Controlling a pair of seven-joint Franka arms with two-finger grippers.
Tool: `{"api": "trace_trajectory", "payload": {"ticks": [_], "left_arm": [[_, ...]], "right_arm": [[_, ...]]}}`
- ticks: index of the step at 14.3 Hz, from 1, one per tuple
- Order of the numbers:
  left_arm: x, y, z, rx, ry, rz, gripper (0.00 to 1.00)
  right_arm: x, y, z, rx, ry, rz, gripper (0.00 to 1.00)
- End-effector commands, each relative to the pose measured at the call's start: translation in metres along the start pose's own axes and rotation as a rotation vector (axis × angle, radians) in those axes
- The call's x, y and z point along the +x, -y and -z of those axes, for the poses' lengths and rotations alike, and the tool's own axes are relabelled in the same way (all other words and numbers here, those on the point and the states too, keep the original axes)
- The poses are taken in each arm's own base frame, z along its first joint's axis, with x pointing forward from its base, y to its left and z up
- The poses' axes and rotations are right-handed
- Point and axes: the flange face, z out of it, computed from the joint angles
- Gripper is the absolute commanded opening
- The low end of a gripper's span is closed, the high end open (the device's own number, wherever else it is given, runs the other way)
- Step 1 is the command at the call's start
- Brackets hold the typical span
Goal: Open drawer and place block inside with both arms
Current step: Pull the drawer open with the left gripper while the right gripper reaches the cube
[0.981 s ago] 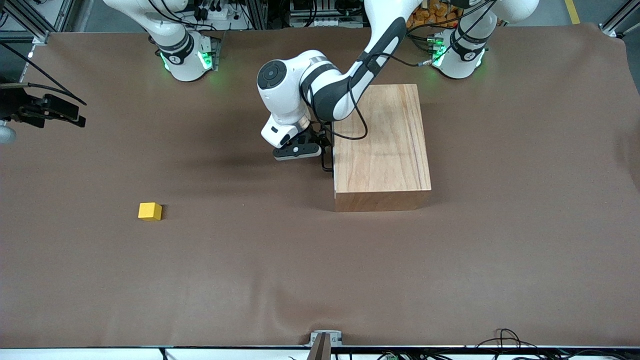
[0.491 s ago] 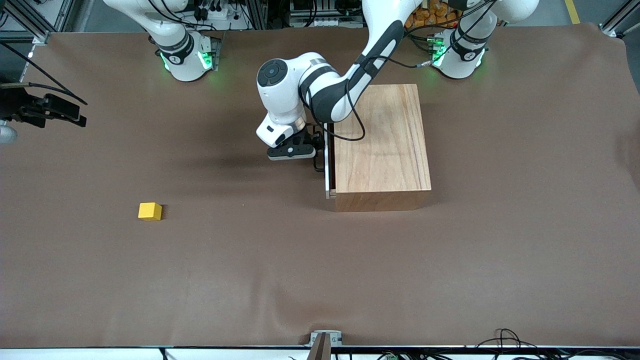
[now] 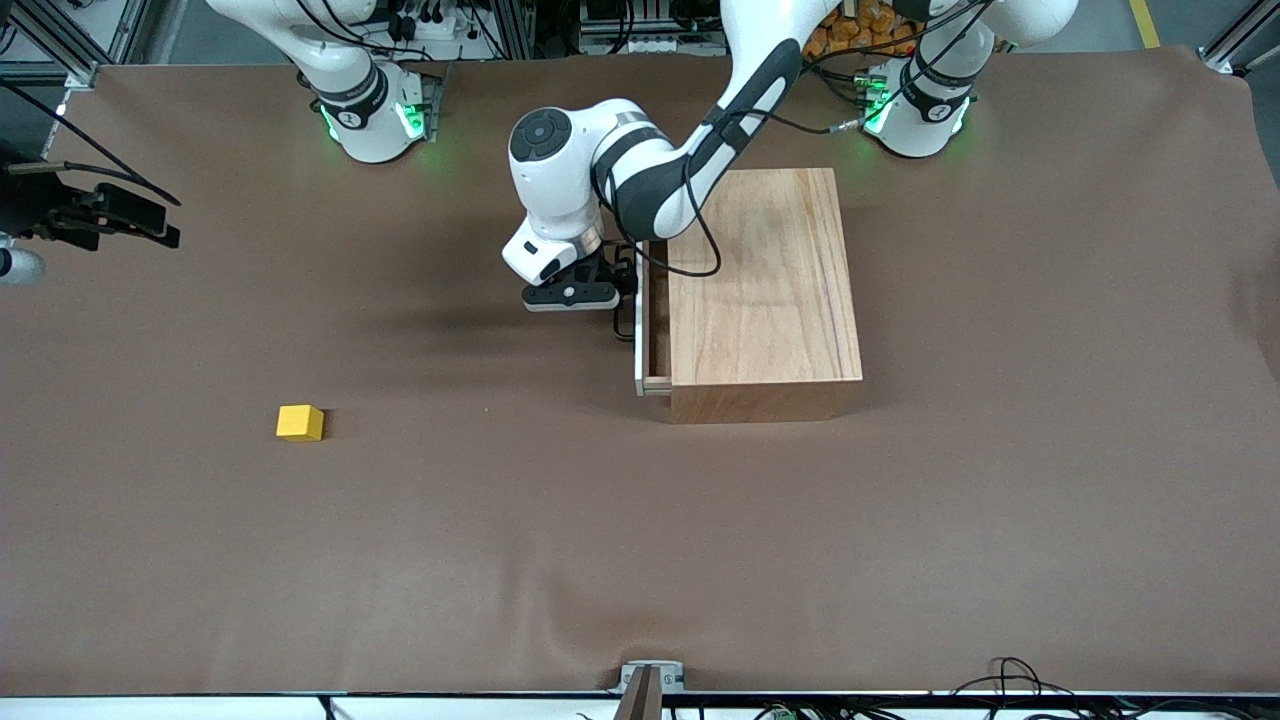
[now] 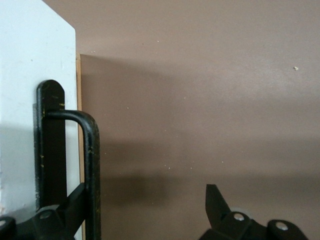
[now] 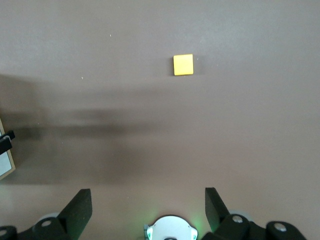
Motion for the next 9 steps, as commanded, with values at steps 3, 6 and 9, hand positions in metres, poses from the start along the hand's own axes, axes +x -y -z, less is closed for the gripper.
{"api": "trace_trajectory", "payload": {"ticks": [3,6,9], "left_arm": [[-0.008,-0.019,0.011,-0.053,-0.036,-0.026,1.0],[-0.014,-0.026,0.015,-0.081,-0.048,-0.037,1.0],[-0.016,-0.033,0.006,-0.115,-0.065,-0.045,1.0]], "right_arm": [[-0.002,-0.004,-0.005,0.022,0.019,0.005,1.0],[0.012,0.0,-0.023,0.022,0.045,0.014,1.0],[0.042,-0.002,-0.063,0.024,0.075,0.009,1.0]]}}
